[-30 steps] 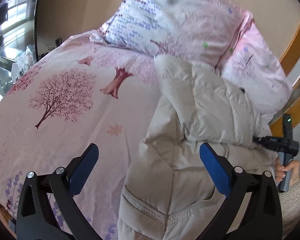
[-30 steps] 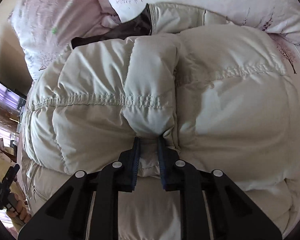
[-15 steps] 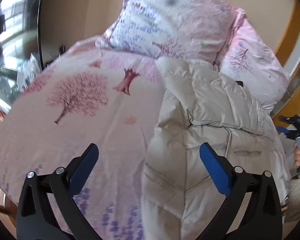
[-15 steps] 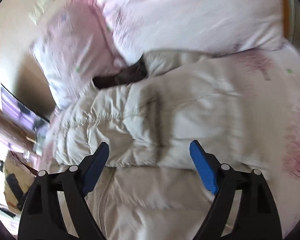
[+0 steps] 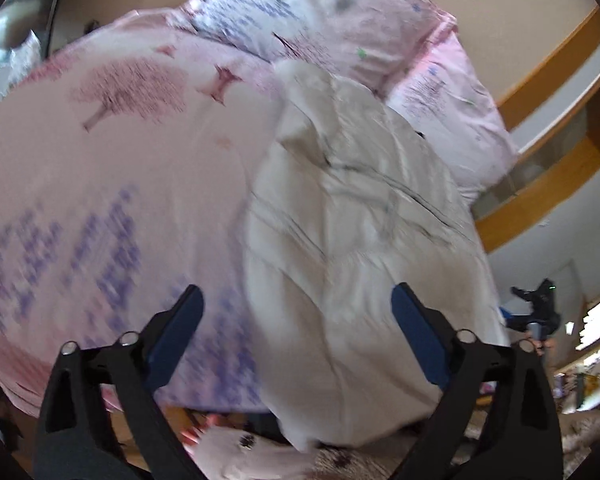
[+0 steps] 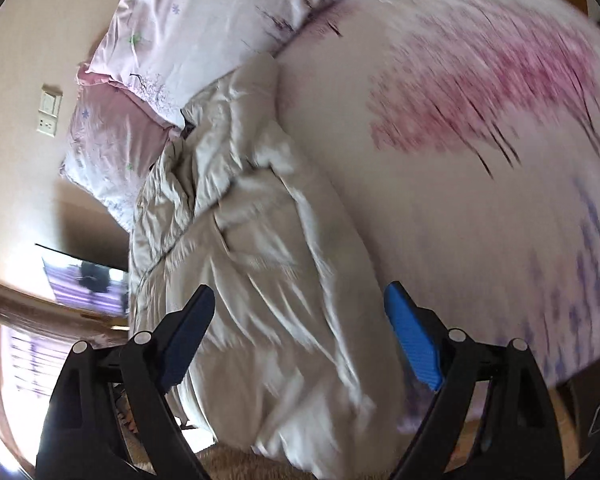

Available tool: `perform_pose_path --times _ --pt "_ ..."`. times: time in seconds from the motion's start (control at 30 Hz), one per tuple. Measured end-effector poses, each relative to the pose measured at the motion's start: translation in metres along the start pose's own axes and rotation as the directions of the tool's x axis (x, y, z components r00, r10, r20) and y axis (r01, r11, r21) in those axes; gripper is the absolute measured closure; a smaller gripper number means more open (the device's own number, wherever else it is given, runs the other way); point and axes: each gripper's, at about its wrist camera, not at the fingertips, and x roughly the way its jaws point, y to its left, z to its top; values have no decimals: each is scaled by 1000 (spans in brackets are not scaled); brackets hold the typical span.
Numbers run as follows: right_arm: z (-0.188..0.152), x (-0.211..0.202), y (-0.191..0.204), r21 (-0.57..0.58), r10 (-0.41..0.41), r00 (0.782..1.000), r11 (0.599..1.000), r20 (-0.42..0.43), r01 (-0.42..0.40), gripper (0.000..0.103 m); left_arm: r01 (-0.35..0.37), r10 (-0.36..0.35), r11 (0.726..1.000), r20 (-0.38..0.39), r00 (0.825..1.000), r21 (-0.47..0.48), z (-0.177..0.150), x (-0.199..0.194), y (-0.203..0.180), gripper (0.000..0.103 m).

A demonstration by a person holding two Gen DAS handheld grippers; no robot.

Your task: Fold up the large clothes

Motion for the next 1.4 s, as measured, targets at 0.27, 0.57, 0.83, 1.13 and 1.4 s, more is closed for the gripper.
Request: perform_pose_path --times 0.27,0.57,0.83,1.13,1.4 --pt "-30 7 -21 23 91 991 996 -102 -89 24 58 -61 997 -67 996 -46 -31 9 -7 32" --pt "-47 11 -23 -2 177 975 984 -131 -179 34 156 -166 977 -61 984 -144 -59 5 -4 46" --pt "-61 19 -19 -24 216 964 975 -154 -222 47 143 -153 975 -51 987 -169 -59 12 -8 62" --pt "-65 3 6 -128 211 975 967 -76 -219 83 115 -114 990 19 993 -78 -43 -5 -28 86" --pt "-57 -30 46 -249 244 964 945 108 -211 86 101 -100 995 111 989 -11 -10 -23 -47 89"
